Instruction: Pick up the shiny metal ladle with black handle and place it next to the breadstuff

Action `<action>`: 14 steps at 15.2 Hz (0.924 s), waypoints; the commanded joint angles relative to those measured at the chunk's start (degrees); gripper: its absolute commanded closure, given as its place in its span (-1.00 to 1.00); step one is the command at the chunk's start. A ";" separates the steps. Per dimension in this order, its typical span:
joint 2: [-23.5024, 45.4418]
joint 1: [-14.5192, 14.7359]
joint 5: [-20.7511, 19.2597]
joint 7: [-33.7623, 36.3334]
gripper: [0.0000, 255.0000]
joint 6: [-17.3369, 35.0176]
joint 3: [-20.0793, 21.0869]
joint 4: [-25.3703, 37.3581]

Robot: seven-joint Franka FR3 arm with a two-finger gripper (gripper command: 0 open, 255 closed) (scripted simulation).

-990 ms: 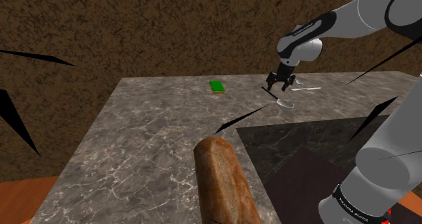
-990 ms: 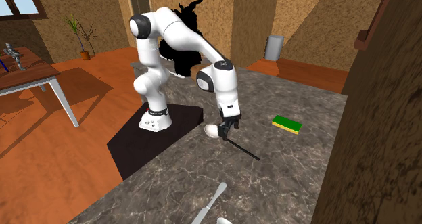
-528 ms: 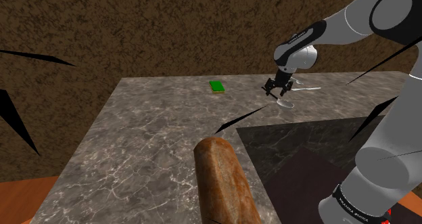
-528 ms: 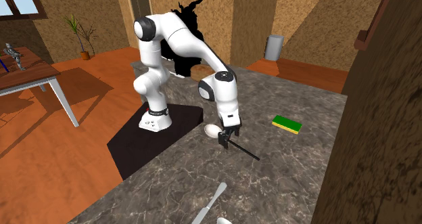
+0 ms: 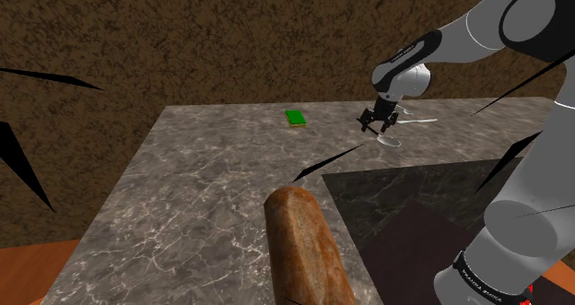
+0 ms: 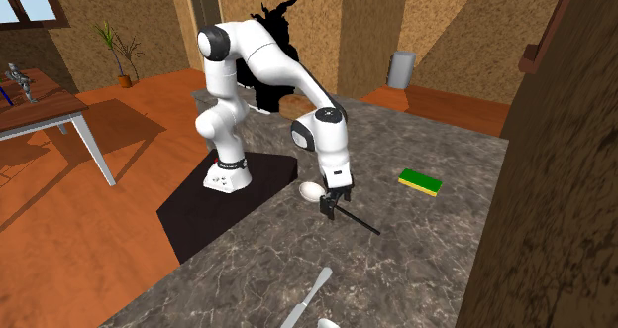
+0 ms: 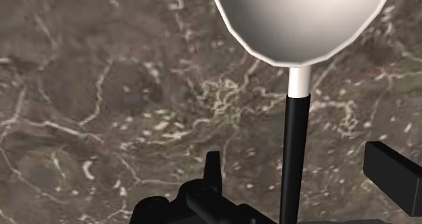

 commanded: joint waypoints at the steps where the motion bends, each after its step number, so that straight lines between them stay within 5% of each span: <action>1: 0.00 0.00 0.00 0.00 1.00 0.00 0.00 0.00; 14: -1.93 0.15 -1.26 1.07 1.00 -2.74 -0.27 0.97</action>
